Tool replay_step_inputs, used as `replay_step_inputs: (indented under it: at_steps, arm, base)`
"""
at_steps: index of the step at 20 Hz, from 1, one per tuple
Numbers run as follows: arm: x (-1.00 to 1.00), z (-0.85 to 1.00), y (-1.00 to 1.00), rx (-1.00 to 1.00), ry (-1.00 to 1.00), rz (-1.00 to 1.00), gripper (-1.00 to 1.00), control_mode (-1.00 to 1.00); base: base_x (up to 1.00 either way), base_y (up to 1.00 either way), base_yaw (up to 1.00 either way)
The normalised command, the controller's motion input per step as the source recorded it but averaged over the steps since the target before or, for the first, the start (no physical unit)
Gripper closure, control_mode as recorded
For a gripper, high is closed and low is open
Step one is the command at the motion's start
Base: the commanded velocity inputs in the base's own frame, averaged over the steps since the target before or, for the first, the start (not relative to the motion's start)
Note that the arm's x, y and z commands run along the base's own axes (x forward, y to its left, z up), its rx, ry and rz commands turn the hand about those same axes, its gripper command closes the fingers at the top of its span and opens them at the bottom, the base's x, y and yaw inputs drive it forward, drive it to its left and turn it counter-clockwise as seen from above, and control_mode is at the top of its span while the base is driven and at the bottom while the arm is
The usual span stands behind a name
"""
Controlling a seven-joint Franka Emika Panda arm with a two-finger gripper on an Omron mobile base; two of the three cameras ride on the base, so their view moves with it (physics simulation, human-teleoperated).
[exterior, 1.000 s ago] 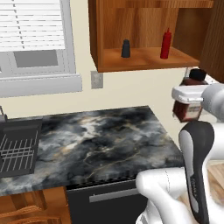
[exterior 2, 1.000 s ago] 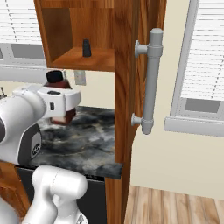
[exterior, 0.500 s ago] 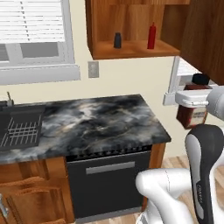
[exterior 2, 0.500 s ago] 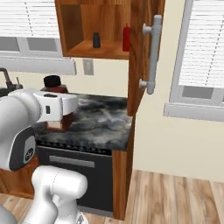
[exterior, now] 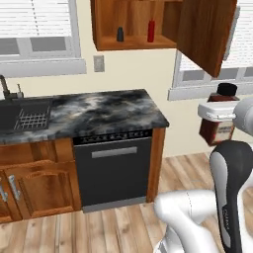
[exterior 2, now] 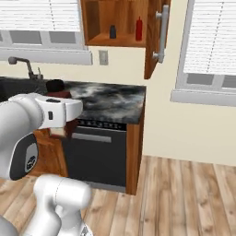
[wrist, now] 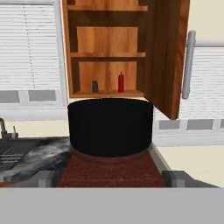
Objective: Collect the paprika, ketchup, and shaker from the cabinet and place them next to the stove.
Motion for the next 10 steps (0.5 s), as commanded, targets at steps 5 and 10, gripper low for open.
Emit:
replay_step_inputs:
  at_steps: [5,10]
  arm:
    - [0.0,0.0,0.0,0.0,0.0,0.0,1.0,1.0]
    - [0.0,0.0,0.0,0.0,0.0,0.0,1.0,1.0]
  base:
    - [-1.0,0.1,-0.22]
    - [-0.95,0.0,-0.43]
